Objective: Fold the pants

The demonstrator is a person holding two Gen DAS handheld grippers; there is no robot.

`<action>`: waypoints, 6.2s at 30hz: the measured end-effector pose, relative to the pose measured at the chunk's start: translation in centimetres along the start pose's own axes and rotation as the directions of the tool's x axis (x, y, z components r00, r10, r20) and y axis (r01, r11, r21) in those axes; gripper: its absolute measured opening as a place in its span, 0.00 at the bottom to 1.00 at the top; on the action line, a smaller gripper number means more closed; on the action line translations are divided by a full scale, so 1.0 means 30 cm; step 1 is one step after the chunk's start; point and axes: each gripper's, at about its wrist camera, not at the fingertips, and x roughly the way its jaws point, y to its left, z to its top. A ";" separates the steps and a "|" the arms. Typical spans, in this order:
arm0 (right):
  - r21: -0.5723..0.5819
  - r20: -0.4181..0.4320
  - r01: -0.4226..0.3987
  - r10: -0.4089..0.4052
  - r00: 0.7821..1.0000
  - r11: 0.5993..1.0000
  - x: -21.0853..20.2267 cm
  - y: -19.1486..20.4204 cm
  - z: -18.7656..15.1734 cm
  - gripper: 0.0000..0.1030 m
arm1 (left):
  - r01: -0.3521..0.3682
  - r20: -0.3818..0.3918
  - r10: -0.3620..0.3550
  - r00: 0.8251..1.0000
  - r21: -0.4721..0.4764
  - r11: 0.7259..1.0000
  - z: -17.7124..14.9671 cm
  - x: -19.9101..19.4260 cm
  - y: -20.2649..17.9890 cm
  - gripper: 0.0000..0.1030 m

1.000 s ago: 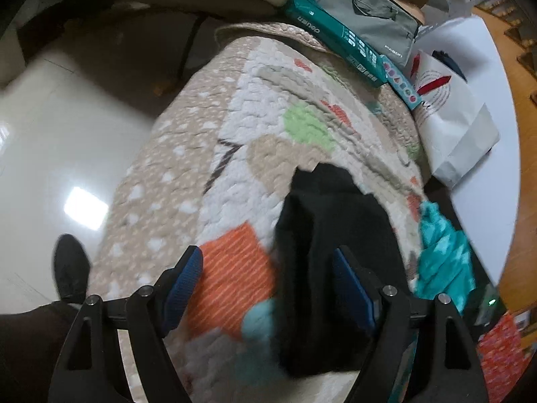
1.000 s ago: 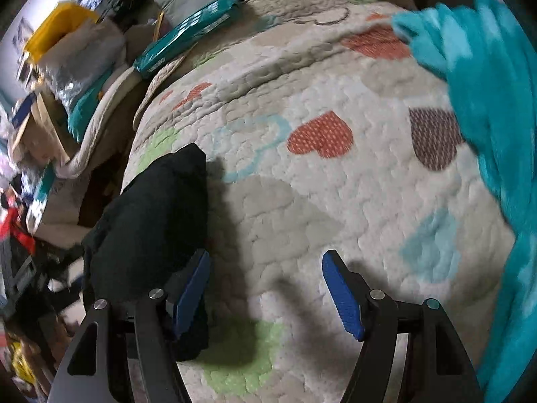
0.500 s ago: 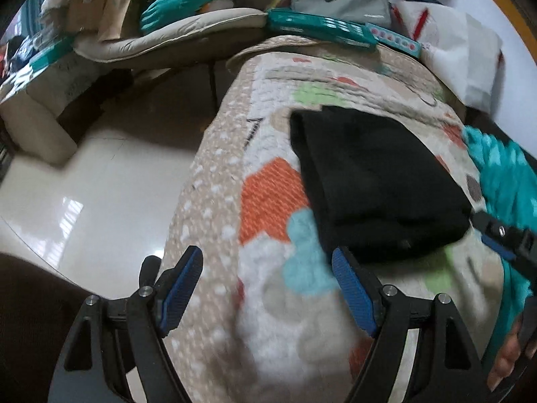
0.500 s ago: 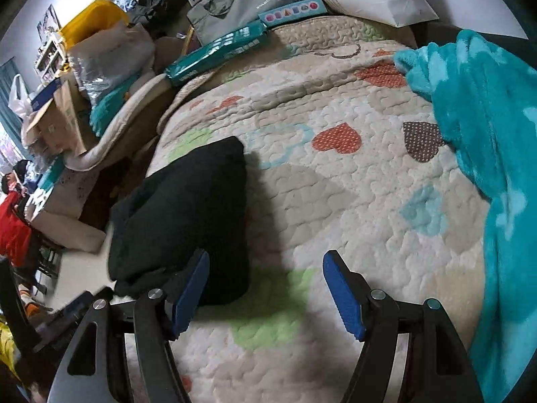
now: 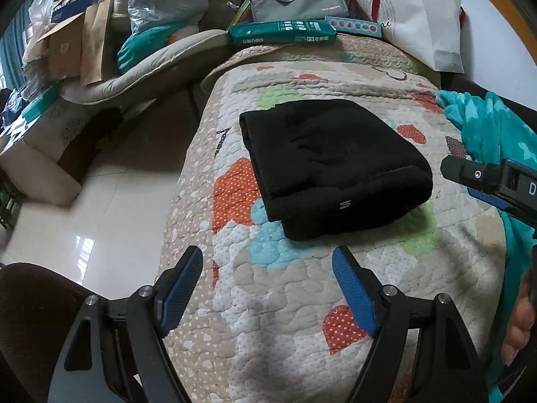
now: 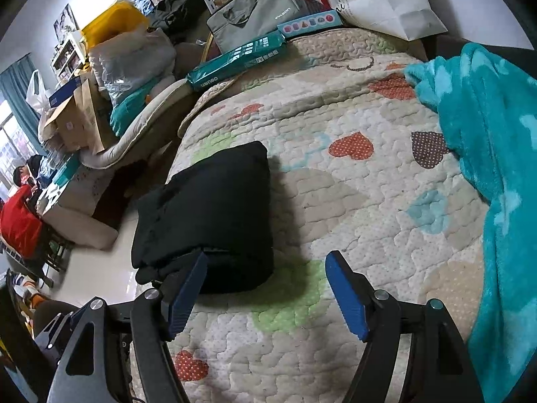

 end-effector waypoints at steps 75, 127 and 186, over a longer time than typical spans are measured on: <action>0.200 -0.257 -0.362 0.405 0.877 0.911 0.489 0.031 0.314 0.50 | 0.578 -0.101 -0.653 0.750 -0.380 0.722 0.465 0.455 0.126 0.66; -0.098 -0.063 0.093 -0.100 0.993 0.991 0.168 0.017 0.056 0.90 | 0.269 -0.055 -0.312 0.949 -0.381 0.885 0.394 0.306 0.242 0.88; -0.153 0.058 0.255 -0.249 0.967 0.955 0.044 0.055 -0.100 0.90 | 0.150 0.088 -0.151 0.985 0.016 0.989 0.128 0.057 -0.021 0.96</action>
